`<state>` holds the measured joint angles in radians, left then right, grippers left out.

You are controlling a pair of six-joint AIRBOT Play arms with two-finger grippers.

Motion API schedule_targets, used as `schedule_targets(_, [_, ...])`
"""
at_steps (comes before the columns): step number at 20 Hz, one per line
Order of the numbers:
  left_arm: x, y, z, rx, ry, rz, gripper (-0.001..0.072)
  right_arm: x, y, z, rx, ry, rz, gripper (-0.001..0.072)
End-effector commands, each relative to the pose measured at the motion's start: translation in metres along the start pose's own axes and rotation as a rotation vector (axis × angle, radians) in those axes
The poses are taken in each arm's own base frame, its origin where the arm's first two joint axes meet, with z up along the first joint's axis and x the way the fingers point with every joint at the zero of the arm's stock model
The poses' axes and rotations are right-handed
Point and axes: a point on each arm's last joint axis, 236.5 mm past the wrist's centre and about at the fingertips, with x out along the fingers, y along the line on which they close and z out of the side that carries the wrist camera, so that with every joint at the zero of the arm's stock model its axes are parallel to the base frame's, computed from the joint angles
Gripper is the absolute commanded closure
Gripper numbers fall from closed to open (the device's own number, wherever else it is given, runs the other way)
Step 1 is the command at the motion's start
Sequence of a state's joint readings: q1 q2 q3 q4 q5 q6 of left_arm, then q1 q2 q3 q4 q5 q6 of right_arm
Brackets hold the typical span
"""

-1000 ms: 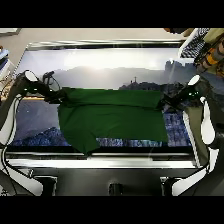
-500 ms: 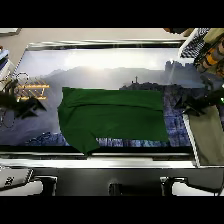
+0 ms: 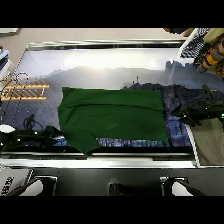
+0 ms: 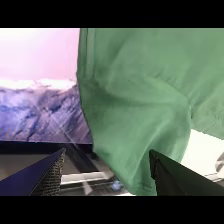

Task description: Fold the clothes and pants, and hang the long-sleeved shirts on hangers.

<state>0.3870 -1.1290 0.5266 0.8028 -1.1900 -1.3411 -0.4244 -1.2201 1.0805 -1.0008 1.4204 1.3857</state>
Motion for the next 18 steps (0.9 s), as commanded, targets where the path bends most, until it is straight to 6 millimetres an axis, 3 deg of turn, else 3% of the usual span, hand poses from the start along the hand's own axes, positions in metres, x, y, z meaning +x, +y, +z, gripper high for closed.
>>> schedule_targets(1, [0.02, 0.005, -0.015, -0.007, -0.006, -0.041, 0.0115, -0.002, 0.012, -0.002, 0.002, -0.013, 0.046, 0.0098])
schedule_targets(7, [0.044, -0.008, -0.021, 0.073, 0.009, -0.015, 0.0116, -0.008, 0.028, 0.0, -0.001, -0.038, 0.098, 0.0122])
schedule_targets(11, [0.059, -0.013, -0.036, 0.099, 0.069, -0.005, 0.0123, -0.013, 0.031, -0.001, -0.01, -0.048, 0.098, 0.0122])
schedule_targets(12, [0.06, -0.014, -0.041, 0.105, 0.088, -0.007, 0.0207, -0.015, 0.032, -0.001, -0.008, -0.055, 0.098, 0.0122])
schedule_targets(13, [0.06, -0.016, -0.047, 0.107, 0.11, -0.012, 0.0475, -0.017, 0.034, -0.002, -0.01, -0.063, 0.097, 0.0122])
schedule_targets(14, [0.059, -0.016, -0.05, 0.107, 0.126, -0.016, 0.064, -0.02, 0.036, -0.002, -0.011, -0.071, 0.096, 0.0123])
schedule_targets(15, [0.058, -0.017, -0.054, 0.106, 0.139, -0.02, 0.0689, -0.022, 0.037, -0.003, -0.007, -0.078, 0.096, 0.0127])
schedule_targets(18, [0.058, -0.017, -0.055, 0.106, 0.147, -0.022, 0.0689, -0.026, 0.041, -0.007, 0.07, -0.066, 0.106, 0.0302])
